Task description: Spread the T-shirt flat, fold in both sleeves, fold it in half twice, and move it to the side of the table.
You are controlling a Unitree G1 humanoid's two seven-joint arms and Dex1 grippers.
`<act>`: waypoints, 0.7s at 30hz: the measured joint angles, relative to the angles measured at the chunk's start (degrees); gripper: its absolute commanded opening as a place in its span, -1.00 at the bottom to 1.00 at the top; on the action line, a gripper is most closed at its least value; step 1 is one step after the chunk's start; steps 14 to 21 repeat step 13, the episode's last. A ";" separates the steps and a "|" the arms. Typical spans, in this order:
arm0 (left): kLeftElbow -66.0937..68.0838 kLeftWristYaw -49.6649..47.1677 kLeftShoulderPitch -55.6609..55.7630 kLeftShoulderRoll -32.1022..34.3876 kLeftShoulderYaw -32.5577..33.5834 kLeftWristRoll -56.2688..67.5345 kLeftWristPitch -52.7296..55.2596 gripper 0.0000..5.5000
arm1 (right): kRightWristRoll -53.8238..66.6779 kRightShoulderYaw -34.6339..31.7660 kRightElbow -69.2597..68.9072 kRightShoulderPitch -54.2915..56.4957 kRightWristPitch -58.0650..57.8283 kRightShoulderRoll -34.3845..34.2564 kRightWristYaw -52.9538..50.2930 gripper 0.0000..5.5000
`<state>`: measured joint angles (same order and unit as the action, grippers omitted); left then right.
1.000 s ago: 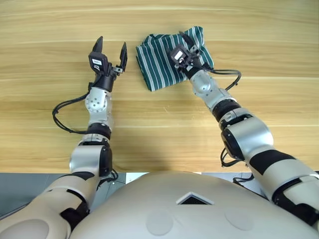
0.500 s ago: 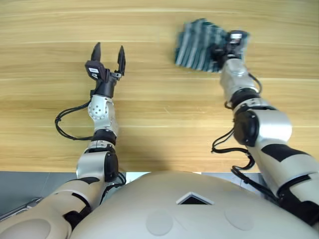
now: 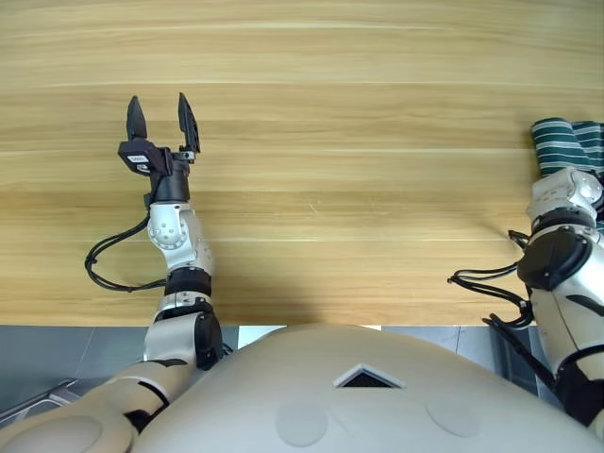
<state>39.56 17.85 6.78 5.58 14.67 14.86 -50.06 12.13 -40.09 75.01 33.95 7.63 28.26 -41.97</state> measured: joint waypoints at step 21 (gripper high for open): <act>15.36 -24.81 11.16 -0.95 -5.77 -22.69 -2.32 0.42 | -23.98 31.59 -3.48 11.75 25.99 -22.31 20.90 0.13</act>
